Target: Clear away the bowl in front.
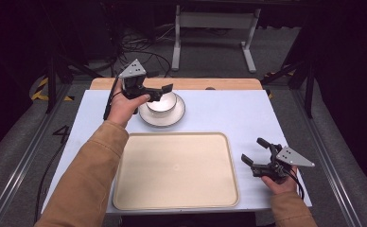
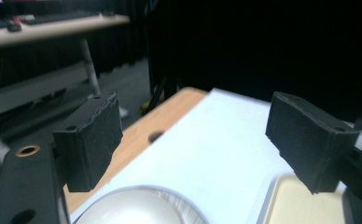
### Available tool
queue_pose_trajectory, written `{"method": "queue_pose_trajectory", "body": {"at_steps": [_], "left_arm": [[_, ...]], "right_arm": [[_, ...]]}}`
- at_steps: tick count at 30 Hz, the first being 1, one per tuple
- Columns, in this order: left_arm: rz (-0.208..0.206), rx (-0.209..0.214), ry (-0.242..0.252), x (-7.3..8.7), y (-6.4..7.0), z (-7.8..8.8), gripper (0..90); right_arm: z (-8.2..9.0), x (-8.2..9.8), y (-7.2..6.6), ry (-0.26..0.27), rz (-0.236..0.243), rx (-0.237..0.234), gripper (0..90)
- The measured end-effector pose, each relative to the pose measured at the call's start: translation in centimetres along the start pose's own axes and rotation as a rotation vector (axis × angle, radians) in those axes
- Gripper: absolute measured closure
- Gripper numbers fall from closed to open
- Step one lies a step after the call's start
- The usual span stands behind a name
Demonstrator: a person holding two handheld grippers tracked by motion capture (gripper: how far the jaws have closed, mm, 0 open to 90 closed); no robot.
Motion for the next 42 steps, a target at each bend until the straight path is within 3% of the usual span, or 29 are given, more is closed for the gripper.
{"method": "queue_pose_trajectory", "body": {"at_steps": [1,4,6,12,17,19,25,34,37,39,42], "left_arm": [[-0.02,-0.003,-0.043,0.2,0.1,-0.1,18.8],[-0.04,-0.038,-0.101,0.4,0.0,-0.4,9.7],[-0.046,-0.009,-0.122,0.5,0.1,-0.6,15.2],[-0.13,0.0,-0.311,1.8,0.1,-1.7,18.6],[-0.17,0.025,-0.417,2.4,0.0,-2.4,20.9],[-0.177,0.018,-0.47,2.8,-0.1,-2.6,19.1],[-0.177,0.072,-0.574,3.5,0.1,-3.1,21.7],[-0.16,0.129,-0.642,5.0,0.0,-4.0,22.6],[-0.161,0.118,-0.652,5.4,-0.3,-4.3,21.6],[-0.138,0.13,-0.683,6.1,-0.6,-4.5,22.3],[-0.136,0.138,-0.714,6.6,-0.7,-4.6,25.6]], "right_arm": [[0.0,0.0,0.0,-0.001,0.0,-0.001,8.0],[0.0,0.0,0.0,-0.001,0.0,0.0,8.1],[0.0,0.0,0.0,-0.001,0.001,0.0,8.1],[0.0,0.0,0.0,-0.001,0.001,0.0,8.1],[0.0,0.0,0.0,-0.001,0.001,-0.002,8.1],[0.0,0.0,0.0,-0.001,0.001,-0.002,8.1],[0.0,0.0,0.0,-0.003,0.0,-0.001,8.0],[-0.1,0.0,0.0,-0.008,-0.001,0.0,7.3],[-0.1,0.1,0.1,-0.016,-0.003,0.001,7.3],[-0.2,0.1,0.1,-0.02,-0.006,0.002,7.3],[-0.3,0.1,0.2,-0.033,-0.013,0.006,7.2]]}}
Point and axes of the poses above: each handheld gripper's, and its own axes: z roughly backward along the jaws, x roughly out of its underside, y roughly to its right, the point moved 8 cm from there along -z, roughly forward along the jaws, and after that the axes turned 9 degrees about x, right-handed, at the moved point
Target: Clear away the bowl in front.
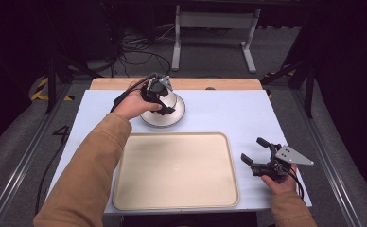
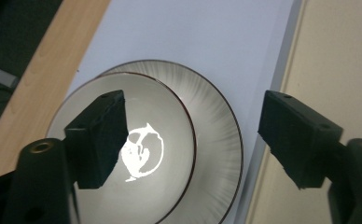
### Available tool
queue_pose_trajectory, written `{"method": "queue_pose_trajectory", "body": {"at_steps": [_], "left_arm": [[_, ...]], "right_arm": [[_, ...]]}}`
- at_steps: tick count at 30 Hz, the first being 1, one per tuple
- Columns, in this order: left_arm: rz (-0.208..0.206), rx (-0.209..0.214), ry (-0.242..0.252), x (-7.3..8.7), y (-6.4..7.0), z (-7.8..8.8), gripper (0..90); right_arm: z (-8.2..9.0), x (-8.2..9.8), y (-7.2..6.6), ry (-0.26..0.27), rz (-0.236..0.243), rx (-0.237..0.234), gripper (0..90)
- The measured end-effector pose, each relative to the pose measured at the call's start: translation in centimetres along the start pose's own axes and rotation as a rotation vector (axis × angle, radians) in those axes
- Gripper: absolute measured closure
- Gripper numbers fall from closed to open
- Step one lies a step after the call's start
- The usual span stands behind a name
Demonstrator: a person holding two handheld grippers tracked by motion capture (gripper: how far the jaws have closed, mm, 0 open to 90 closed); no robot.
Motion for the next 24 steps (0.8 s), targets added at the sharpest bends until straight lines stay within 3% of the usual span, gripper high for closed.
{"method": "queue_pose_trajectory", "body": {"at_steps": [11,19,24], "left_arm": [[0.013,0.003,-0.083,1.2,-0.7,-1.7,25.6],[-0.028,-0.012,-0.127,1.5,-1.1,-2.5,35.6],[-0.042,0.013,-0.152,1.7,-1.0,-3.1,43.3]], "right_arm": [[-0.1,0.0,0.0,-0.003,0.001,0.001,7.3],[-0.1,0.0,0.0,-0.005,0.002,0.001,7.3],[-0.1,0.0,-0.1,-0.006,0.004,0.001,7.3]]}}
Point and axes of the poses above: each handheld gripper's, and its own axes: z roughly backward along the jaws, x roughly out of its underside, y roughly to its right, the point moved 8 cm from there along -z, roughly forward along the jaws, and after that the axes turned 9 degrees about x, right-handed, at the moved point
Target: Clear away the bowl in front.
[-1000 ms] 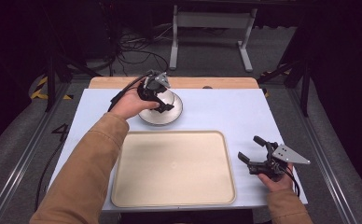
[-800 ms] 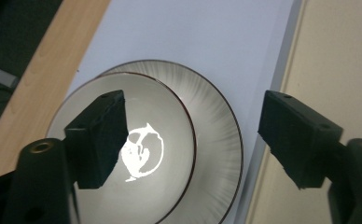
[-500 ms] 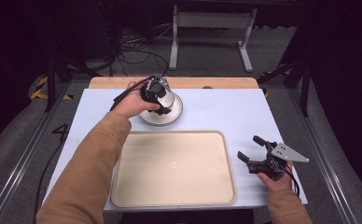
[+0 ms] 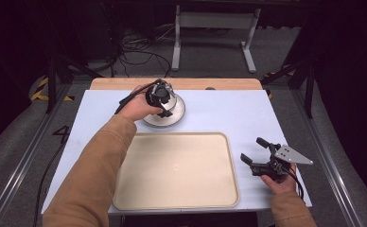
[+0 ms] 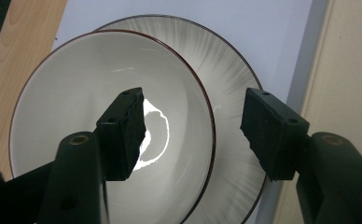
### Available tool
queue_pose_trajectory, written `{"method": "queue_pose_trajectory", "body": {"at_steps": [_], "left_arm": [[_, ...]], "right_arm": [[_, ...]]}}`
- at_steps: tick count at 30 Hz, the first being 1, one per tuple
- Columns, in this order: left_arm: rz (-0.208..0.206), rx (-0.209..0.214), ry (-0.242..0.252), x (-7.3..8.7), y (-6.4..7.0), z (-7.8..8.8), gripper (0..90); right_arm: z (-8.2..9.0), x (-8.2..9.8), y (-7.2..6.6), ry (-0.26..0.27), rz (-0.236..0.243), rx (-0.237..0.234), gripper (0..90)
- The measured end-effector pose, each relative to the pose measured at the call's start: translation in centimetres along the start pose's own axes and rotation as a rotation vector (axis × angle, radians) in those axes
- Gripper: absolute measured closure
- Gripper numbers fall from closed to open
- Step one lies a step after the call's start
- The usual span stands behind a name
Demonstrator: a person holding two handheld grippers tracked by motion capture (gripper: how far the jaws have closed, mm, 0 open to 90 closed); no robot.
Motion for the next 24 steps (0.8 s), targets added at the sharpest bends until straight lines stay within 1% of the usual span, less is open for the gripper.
{"method": "queue_pose_trajectory", "body": {"at_steps": [1,2,3,4,5,7,8,11,13,16,17,19,22,24], "left_arm": [[0.008,0.005,-0.006,0.1,0.1,-0.1,44.1],[0.008,0.005,-0.006,0.1,0.1,-0.1,45.1],[-0.002,0.006,-0.016,0.1,0.0,-0.2,45.1],[-0.001,0.012,-0.015,0.2,0.0,-0.3,46.2],[-0.001,0.016,-0.032,0.3,0.0,-0.6,48.8],[0.0,0.017,-0.038,0.4,0.0,-0.7,50.9],[-0.01,0.017,-0.048,0.4,-0.1,-0.8,50.9],[-0.001,0.025,-0.064,0.6,-0.1,-1.2,55.0],[-0.002,0.035,-0.082,0.7,0.0,-1.5,58.4],[-0.014,0.031,-0.111,0.9,0.0,-1.7,61.8],[-0.011,0.026,-0.123,1.0,0.0,-1.7,63.0],[-0.009,0.024,-0.133,1.1,0.0,-1.7,64.8],[-0.014,0.01,-0.155,1.3,0.0,-1.8,65.8],[-0.018,0.003,-0.164,1.4,-0.1,-1.8,69.5]], "right_arm": [[0.0,0.0,0.0,0.0,0.0,0.0,7.3],[0.0,0.0,0.0,0.0,0.0,0.0,7.3],[0.0,0.0,0.0,-0.001,0.001,-0.001,7.3],[0.0,0.0,0.0,-0.001,0.001,-0.001,7.3],[0.0,0.0,0.0,-0.001,0.001,-0.001,7.3],[0.0,0.0,0.0,-0.001,0.001,-0.001,7.3],[0.0,0.0,0.0,-0.001,0.001,-0.001,7.3],[0.0,0.0,0.0,-0.001,0.001,-0.001,7.3],[0.0,0.0,0.0,-0.001,0.001,-0.001,7.3],[0.0,0.0,0.0,-0.001,0.002,-0.001,7.3],[0.0,0.0,0.0,-0.001,0.003,-0.001,7.3],[0.0,0.0,0.0,-0.001,0.003,-0.001,7.3],[0.0,0.0,0.0,-0.001,0.002,-0.001,7.3],[0.0,0.0,0.0,-0.001,0.0,0.0,7.3]]}}
Point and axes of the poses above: each handheld gripper's, and its own axes: z roughly backward along the jaws, x roughly out of its underside, y roughly to its right, the point moved 8 cm from there along -z, roughly forward along the jaws, and after that the axes turned 9 degrees about x, right-handed, at the moved point
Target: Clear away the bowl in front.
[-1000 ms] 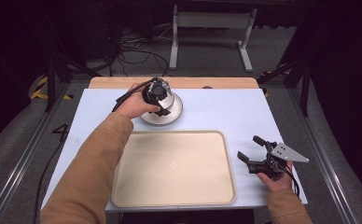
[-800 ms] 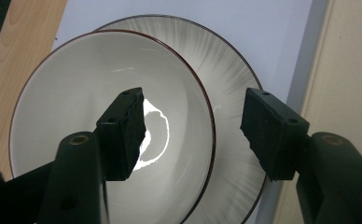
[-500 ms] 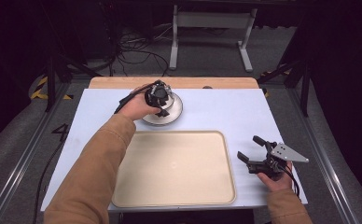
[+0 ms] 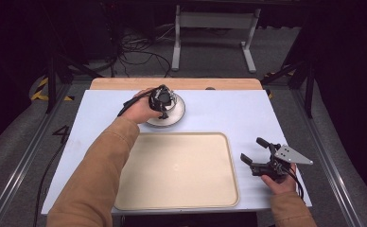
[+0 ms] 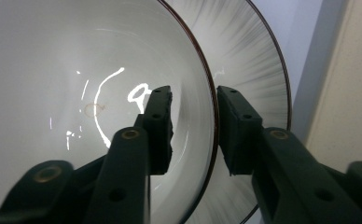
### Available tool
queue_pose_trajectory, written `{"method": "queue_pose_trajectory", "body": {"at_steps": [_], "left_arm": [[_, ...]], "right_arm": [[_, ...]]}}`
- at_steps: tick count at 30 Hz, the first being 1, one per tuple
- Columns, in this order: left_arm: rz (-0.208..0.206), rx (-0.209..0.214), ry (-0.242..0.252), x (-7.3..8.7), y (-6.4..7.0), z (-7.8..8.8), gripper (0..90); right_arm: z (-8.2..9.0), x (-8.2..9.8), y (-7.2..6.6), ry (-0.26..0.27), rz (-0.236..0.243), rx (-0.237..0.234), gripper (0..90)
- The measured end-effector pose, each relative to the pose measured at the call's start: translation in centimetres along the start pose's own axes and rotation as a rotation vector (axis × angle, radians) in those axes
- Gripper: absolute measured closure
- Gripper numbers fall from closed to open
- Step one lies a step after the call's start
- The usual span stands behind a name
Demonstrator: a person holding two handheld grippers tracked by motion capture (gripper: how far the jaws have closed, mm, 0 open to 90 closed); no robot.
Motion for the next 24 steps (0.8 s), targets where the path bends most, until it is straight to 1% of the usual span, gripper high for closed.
{"method": "queue_pose_trajectory", "body": {"at_steps": [1,4,5,6,9,10,11,12,13,14,18,21,22,23,24], "left_arm": [[-0.002,-0.001,-0.002,0.0,0.0,0.0,72.2],[0.002,0.016,0.003,0.1,0.2,-0.1,77.6],[0.0,0.02,0.001,0.1,0.3,-0.1,80.6],[-0.005,0.013,-0.004,0.1,0.3,-0.1,81.6],[-0.028,-0.008,-0.014,0.0,0.3,0.0,82.8],[-0.032,-0.01,-0.02,-0.1,0.3,0.0,83.2],[-0.027,-0.009,-0.008,-0.2,0.4,-0.1,83.3],[-0.032,-0.016,-0.016,-0.2,0.4,-0.1,83.6],[-0.033,-0.02,-0.013,-0.3,0.5,-0.1,83.7],[-0.038,-0.033,-0.015,-0.4,0.4,0.0,83.6],[-0.036,-0.031,-0.005,-0.5,0.5,0.0,83.5],[-0.031,-0.033,-0.016,-0.6,0.6,0.3,83.2],[-0.029,-0.03,-0.005,-0.7,0.8,0.3,83.0],[-0.036,-0.036,-0.008,-0.8,0.8,0.5,82.7],[-0.039,-0.028,-0.002,-1.0,1.0,0.7,82.5]], "right_arm": [[0.0,0.0,0.0,0.001,-0.002,0.002,7.3],[0.0,0.0,0.0,0.001,-0.001,0.001,7.3],[0.0,0.0,0.0,0.001,-0.002,0.001,7.3],[0.0,0.0,0.0,0.001,-0.002,0.002,7.3],[0.0,0.0,0.1,0.002,-0.003,0.003,7.3],[0.0,0.0,0.1,0.002,-0.004,0.003,7.3],[0.0,0.0,0.1,0.002,-0.005,0.003,7.3],[0.0,0.0,0.1,0.0,-0.005,0.003,7.3],[0.0,0.0,0.1,0.0,-0.006,0.003,7.3],[0.0,0.0,0.1,0.0,-0.006,0.004,7.3],[0.0,0.0,0.1,-0.001,-0.007,0.004,7.3],[0.0,0.0,0.1,-0.001,-0.007,0.004,7.3],[0.0,0.0,0.1,-0.001,-0.007,0.004,7.3],[0.0,0.0,0.1,-0.001,-0.008,0.004,7.3],[0.0,0.0,0.1,-0.001,-0.009,0.004,7.3]]}}
Point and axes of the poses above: each handheld gripper's, and its own axes: z roughly backward along the jaws, x roughly out of its underside, y roughly to its right, the point moved 8 cm from there along -z, roughly forward along the jaws, and after that the axes turned 9 degrees about x, right-handed, at the moved point
